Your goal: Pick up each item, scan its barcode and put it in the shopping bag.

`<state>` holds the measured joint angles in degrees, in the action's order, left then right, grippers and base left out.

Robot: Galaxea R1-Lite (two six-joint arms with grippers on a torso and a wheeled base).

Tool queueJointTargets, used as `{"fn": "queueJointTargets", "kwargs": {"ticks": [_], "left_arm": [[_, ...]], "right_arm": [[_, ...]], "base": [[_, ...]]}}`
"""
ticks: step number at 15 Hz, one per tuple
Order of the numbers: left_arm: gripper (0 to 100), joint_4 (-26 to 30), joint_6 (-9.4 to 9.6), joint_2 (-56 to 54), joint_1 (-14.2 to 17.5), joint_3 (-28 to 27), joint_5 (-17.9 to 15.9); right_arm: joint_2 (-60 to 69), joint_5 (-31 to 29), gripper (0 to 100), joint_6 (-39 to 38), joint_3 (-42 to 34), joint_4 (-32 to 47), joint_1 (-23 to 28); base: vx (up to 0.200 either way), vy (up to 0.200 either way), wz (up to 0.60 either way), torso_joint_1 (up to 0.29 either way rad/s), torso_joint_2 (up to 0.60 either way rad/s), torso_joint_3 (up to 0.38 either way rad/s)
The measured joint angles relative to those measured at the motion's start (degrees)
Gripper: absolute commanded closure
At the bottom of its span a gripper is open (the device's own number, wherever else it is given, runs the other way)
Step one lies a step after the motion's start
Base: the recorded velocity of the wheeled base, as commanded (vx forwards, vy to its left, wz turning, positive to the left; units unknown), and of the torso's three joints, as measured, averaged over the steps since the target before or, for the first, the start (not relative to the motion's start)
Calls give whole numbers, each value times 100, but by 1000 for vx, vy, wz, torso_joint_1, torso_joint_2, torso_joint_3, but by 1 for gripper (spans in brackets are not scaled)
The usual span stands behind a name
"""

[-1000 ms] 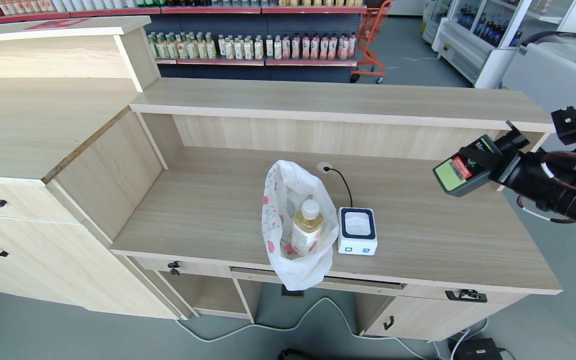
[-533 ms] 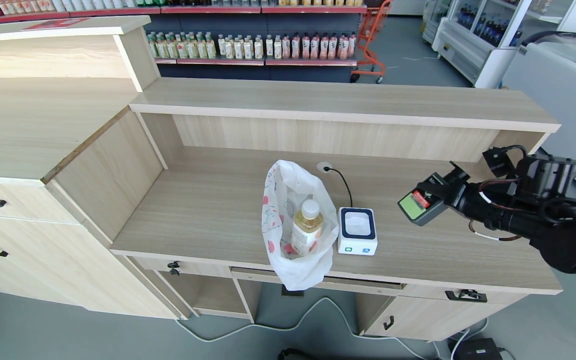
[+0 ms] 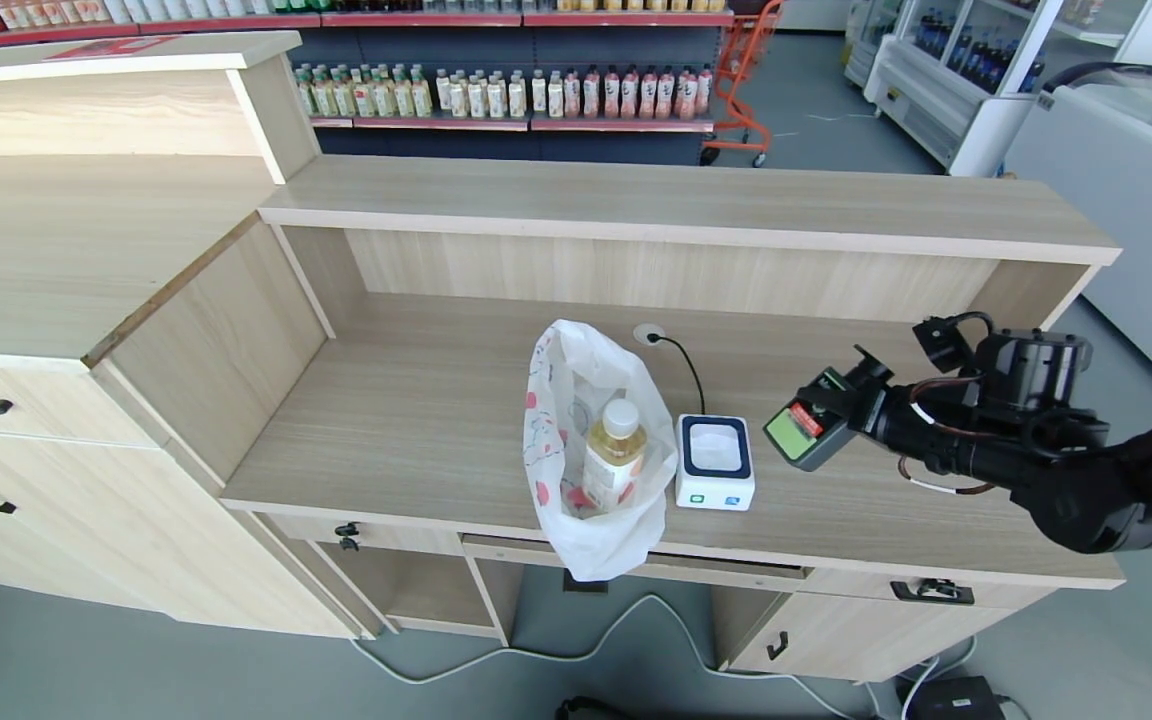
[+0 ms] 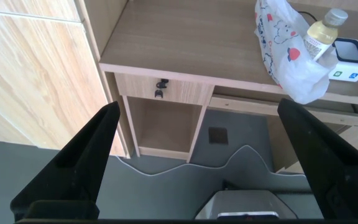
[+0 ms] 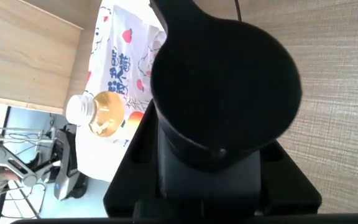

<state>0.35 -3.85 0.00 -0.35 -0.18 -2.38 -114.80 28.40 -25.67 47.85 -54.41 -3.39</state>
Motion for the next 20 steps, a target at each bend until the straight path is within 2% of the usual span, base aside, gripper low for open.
{"fn": "queueJointTargets", "kwargs": {"ticks": [4,20], "left_arm": [[0,-2,0,0,0,0,0],[0,0,0,0,0,0,0]], "right_arm": [[-194,-16,100,558,83,9,-35],[-783,-41,100,1140,612,-24,-402]], "base": [[0,0,0,0,0,0],[0,0,0,0,0,0]]}}
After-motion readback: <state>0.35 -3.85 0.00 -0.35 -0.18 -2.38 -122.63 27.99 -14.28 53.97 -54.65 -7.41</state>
